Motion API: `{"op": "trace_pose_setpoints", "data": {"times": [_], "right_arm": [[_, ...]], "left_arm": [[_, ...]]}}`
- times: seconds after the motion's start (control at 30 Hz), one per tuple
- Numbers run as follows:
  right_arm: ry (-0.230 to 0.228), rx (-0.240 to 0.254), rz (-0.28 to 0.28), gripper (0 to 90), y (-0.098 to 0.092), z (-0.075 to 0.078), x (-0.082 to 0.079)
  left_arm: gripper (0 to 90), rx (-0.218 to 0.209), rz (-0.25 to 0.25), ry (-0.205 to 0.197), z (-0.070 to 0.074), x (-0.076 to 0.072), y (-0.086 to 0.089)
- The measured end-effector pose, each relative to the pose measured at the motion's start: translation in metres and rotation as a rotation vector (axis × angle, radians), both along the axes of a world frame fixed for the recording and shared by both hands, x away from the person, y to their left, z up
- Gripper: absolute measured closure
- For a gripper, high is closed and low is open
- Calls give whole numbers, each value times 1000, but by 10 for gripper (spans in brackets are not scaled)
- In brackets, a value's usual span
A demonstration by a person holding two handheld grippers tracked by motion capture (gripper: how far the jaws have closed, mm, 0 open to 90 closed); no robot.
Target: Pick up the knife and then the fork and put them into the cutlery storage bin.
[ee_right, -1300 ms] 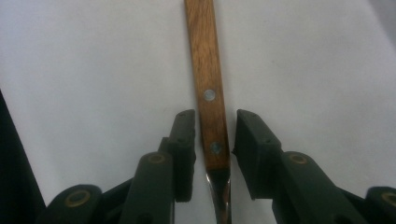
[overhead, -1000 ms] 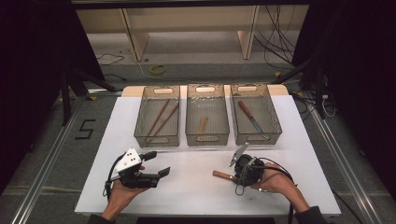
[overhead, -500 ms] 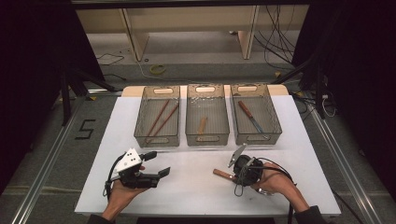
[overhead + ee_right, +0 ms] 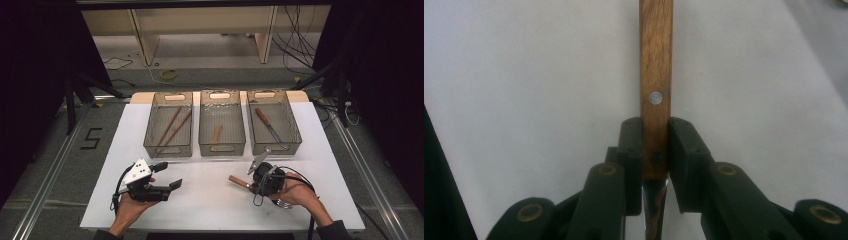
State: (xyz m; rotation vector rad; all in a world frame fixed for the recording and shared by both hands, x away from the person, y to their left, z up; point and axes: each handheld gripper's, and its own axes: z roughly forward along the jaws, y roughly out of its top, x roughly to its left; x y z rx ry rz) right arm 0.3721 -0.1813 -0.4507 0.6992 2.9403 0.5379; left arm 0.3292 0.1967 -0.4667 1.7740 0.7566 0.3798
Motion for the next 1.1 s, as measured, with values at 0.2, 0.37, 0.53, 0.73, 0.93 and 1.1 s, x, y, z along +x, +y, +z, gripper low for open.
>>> {"op": "trace_pose_setpoints", "data": {"times": [0.2,0.37,0.53,0.73,0.93,1.1], "right_arm": [[-13,24,-19,776,-4,3,2],[-21,60,-37,776,-7,7,3],[-33,79,-46,776,-10,7,5],[-30,97,-65,776,-12,10,5],[-42,111,-70,776,-15,10,7],[-42,131,-89,776,-17,13,8]], "left_arm": [[179,-2,0,-1,0,0,0],[178,-3,-1,-1,0,0,0],[178,-4,0,1,0,0,0],[178,-4,1,-2,0,0,0],[178,-5,1,-1,0,0,0],[177,-6,1,-1,0,0,0]]}}
